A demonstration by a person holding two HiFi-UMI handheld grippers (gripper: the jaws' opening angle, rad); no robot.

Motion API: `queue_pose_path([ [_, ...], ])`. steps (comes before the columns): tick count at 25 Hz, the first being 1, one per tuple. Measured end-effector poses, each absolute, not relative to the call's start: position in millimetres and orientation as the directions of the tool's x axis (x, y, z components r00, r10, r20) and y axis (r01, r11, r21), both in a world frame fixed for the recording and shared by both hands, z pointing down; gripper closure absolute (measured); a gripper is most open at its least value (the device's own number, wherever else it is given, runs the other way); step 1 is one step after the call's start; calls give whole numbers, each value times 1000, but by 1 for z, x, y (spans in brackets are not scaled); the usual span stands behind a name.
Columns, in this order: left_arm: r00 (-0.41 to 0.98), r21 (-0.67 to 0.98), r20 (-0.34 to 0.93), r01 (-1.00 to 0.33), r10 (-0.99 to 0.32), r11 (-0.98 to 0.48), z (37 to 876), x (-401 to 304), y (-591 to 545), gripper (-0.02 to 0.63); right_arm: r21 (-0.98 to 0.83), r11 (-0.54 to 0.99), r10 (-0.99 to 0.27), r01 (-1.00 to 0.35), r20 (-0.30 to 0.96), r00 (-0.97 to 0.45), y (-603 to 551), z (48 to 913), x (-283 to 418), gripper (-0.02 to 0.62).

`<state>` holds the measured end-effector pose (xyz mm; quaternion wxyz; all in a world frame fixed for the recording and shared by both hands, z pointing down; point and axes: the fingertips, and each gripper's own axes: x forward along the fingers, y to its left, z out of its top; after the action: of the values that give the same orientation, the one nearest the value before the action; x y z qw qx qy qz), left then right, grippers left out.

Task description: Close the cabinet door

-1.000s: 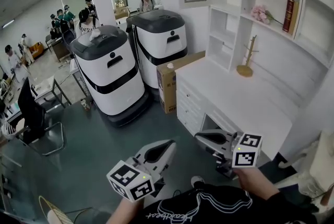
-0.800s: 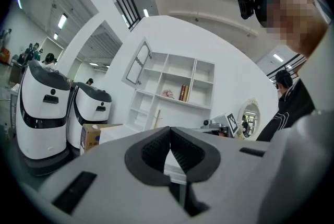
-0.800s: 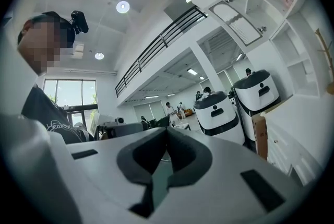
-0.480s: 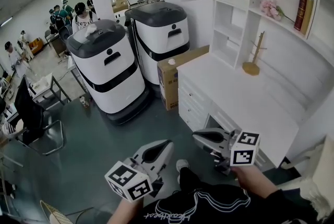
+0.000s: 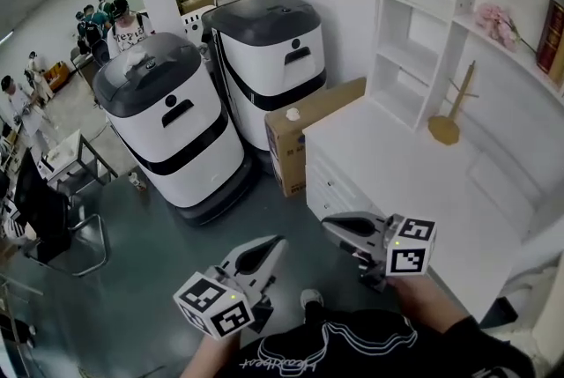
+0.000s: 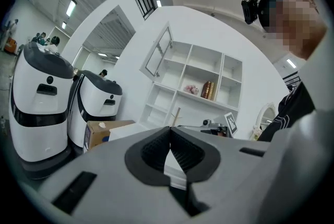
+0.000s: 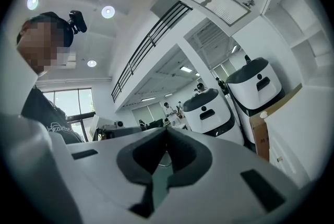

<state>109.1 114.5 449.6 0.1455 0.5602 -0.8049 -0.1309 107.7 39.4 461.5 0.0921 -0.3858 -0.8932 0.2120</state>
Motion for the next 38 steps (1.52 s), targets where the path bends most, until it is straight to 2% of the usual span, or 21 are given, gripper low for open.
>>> queue_pose_path([
  [3,-310,376,94,-869,-946,322,448,54,88,601,-446,619,719,646,-7,-695,14,457,56,589],
  [9,-251,391,28,-888,-967,242,425,-24,37,601,-412,657,686,631,-22,-728,-34,437,-21,589],
  [23,-93,404,-47,-912,-995,66,422,-107,-37,601,-382,759,555,527,-43,-831,-114,428,-85,589],
  [31,27,399,-67,-916,-997,-52,409,-188,-91,601,-380,839,406,390,-40,-913,-172,418,-141,589],
  [38,201,365,-139,-900,-970,-239,365,-264,-134,601,-352,903,249,247,-41,-968,-214,393,-193,589],
])
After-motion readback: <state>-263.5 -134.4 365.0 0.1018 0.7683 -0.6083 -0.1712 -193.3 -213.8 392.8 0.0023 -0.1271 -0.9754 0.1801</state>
